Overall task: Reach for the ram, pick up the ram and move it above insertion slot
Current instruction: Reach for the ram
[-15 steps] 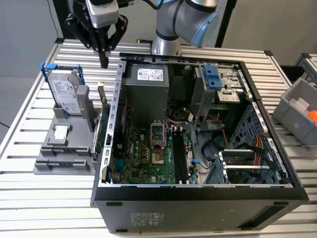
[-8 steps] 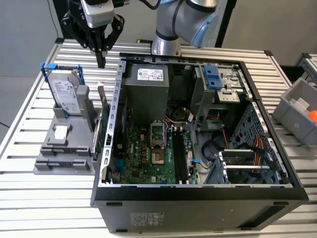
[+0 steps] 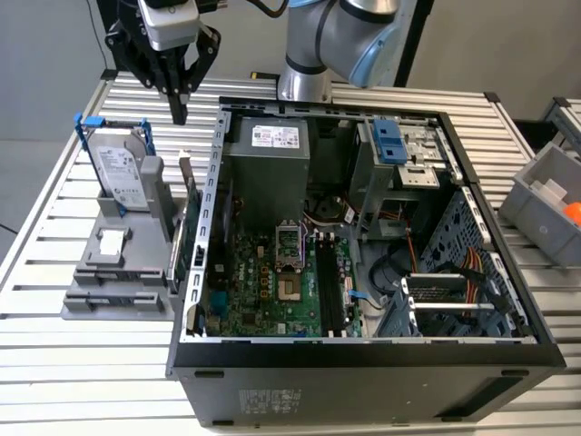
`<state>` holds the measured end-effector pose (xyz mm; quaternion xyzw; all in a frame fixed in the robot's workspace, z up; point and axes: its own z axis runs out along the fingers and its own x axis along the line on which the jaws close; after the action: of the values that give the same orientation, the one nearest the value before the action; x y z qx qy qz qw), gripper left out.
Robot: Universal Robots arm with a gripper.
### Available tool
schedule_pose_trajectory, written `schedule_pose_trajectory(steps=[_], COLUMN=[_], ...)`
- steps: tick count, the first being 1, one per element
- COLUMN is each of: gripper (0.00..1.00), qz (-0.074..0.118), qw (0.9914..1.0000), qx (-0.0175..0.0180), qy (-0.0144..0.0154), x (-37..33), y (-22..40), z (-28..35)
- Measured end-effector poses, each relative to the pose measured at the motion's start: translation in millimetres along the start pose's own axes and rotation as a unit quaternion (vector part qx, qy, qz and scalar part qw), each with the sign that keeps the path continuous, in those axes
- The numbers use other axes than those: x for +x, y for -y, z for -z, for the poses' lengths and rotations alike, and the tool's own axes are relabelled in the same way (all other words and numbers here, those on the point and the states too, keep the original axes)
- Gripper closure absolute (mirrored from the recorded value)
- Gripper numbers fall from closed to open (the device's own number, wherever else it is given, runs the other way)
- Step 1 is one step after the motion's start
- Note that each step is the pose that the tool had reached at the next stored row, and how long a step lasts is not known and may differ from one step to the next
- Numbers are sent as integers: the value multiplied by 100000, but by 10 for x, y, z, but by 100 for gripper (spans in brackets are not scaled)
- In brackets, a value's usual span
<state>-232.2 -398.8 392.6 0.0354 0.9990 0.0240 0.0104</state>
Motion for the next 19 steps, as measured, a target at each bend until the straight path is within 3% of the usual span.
schedule_pose_trajectory(steps=[19], gripper=[100], qz=[-2], qw=[100000], qx=[2], qy=[1], x=[143], y=[10], z=[3])
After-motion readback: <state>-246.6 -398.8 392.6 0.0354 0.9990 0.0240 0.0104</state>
